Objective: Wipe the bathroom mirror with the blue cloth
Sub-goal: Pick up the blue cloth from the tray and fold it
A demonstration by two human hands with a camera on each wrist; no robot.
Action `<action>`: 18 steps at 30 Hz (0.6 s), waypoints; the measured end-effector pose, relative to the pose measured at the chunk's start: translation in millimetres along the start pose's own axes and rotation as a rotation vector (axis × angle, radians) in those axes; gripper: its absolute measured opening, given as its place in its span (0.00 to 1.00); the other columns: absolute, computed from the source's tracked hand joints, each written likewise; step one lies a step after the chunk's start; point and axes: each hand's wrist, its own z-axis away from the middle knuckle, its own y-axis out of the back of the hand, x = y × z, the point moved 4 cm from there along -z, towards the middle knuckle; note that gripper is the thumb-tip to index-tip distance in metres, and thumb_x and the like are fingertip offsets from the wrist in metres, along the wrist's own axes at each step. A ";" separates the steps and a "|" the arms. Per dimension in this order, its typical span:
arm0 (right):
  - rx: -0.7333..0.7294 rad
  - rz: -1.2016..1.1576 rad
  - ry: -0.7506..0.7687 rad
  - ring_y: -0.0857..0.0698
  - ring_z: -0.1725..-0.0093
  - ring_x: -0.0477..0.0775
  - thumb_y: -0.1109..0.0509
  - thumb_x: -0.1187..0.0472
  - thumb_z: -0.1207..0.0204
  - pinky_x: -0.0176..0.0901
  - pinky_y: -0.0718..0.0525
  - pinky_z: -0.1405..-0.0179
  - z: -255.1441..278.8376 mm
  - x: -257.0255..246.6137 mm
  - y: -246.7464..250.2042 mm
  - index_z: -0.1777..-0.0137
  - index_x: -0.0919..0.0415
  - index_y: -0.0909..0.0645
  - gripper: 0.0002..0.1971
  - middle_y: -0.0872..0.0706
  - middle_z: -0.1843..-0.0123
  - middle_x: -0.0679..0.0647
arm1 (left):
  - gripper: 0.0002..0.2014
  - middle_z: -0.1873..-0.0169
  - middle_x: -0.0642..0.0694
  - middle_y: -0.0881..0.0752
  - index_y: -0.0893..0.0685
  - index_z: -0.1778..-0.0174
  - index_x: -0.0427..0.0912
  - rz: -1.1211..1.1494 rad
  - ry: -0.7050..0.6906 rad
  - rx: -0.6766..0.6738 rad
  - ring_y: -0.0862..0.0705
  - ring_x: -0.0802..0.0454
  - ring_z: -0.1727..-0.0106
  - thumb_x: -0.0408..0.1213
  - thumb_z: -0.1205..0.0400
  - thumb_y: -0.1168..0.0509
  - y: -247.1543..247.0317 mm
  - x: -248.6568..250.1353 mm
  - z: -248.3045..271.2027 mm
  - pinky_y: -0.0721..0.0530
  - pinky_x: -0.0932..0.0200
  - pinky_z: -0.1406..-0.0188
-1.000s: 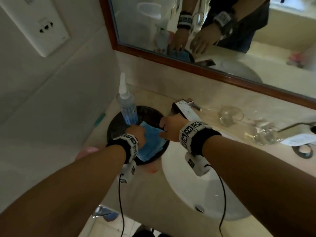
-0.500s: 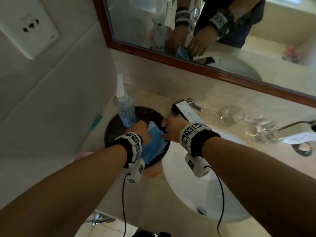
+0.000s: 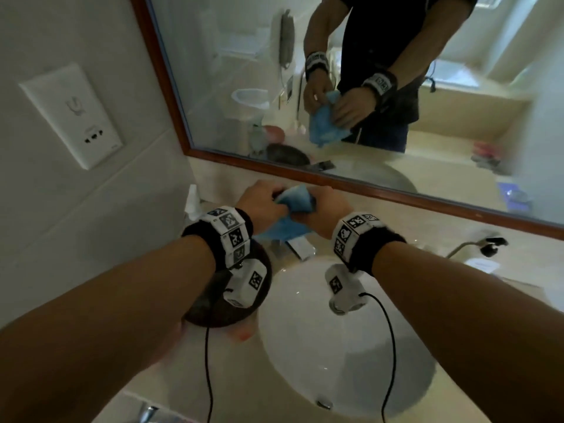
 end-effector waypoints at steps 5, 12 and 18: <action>0.210 -0.167 0.001 0.14 0.53 0.56 0.25 0.51 0.27 0.45 0.21 0.56 52.4 45.5 108.4 0.45 0.60 0.17 0.15 0.13 0.55 0.53 | 0.19 0.50 0.45 0.14 0.18 0.39 0.44 0.087 -0.125 0.209 0.16 0.50 0.51 0.36 0.25 0.25 -12.7 107.0 -1.4 0.21 0.61 0.54; 0.679 -0.477 -0.103 0.19 0.66 0.47 0.23 0.56 0.29 0.41 0.23 0.66 140.9 149.8 256.4 0.55 0.59 0.16 0.09 0.15 0.64 0.51 | 0.25 0.40 0.45 0.20 0.21 0.33 0.50 -0.132 -0.412 0.401 0.19 0.49 0.45 0.45 0.25 0.25 -64.4 289.8 -24.7 0.21 0.56 0.45; 1.019 -0.536 -0.172 0.14 0.56 0.57 0.25 0.56 0.27 0.52 0.15 0.53 217.5 211.6 369.6 0.57 0.59 0.21 0.09 0.15 0.60 0.54 | 0.30 0.30 0.47 0.24 0.21 0.31 0.55 -0.339 -0.725 0.509 0.25 0.43 0.31 0.55 0.30 0.29 -92.5 451.8 -46.2 0.24 0.44 0.31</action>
